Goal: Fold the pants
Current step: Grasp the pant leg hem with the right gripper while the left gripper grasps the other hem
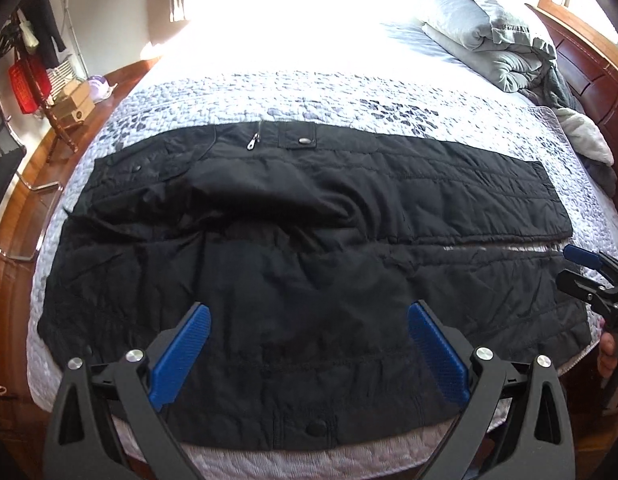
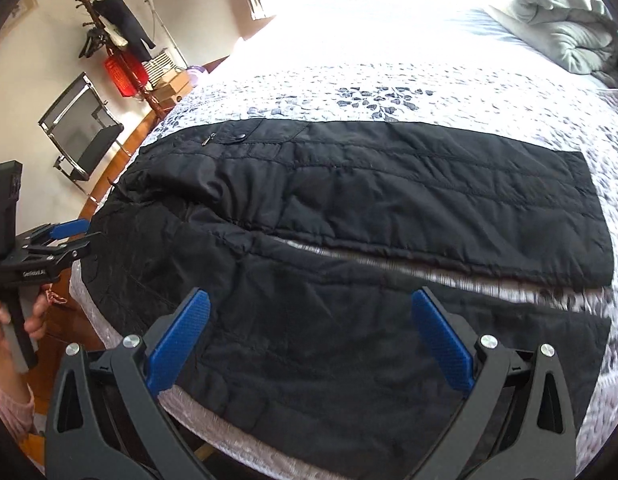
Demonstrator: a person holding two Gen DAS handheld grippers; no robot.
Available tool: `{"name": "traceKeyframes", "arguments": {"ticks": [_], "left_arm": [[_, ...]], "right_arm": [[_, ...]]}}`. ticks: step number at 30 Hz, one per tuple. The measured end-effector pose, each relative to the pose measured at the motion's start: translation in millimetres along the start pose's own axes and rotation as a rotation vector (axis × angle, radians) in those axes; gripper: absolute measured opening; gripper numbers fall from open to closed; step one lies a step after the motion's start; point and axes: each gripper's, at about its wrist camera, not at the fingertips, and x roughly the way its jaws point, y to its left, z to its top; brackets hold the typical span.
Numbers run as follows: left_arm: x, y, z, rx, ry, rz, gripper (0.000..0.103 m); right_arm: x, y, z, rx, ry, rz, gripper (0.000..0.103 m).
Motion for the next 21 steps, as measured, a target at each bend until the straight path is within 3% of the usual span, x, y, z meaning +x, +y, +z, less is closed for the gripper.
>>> {"name": "traceKeyframes", "arguments": {"ticks": [5,9,13,17,21], "left_arm": [[53,4,74,0.011,0.03,-0.032,0.1],[111,0,142,0.023,0.097,-0.061,0.1],[171,-24,197,0.23,0.132,-0.109,0.1],[216,-43,226,0.451,0.165,-0.23,0.1],[244,-45,241,0.519,0.226,-0.388,0.099]], "right_arm": [[40,-56,68,-0.007,0.011,0.068,0.101],[84,-91,118,-0.081,0.074,0.086,0.101],[135,-113,160,-0.224,0.204,0.038,0.1],[164,-122,191,-0.333,0.304,0.13,0.1],[188,-119,203,-0.419,0.422,0.21,0.1]]}}
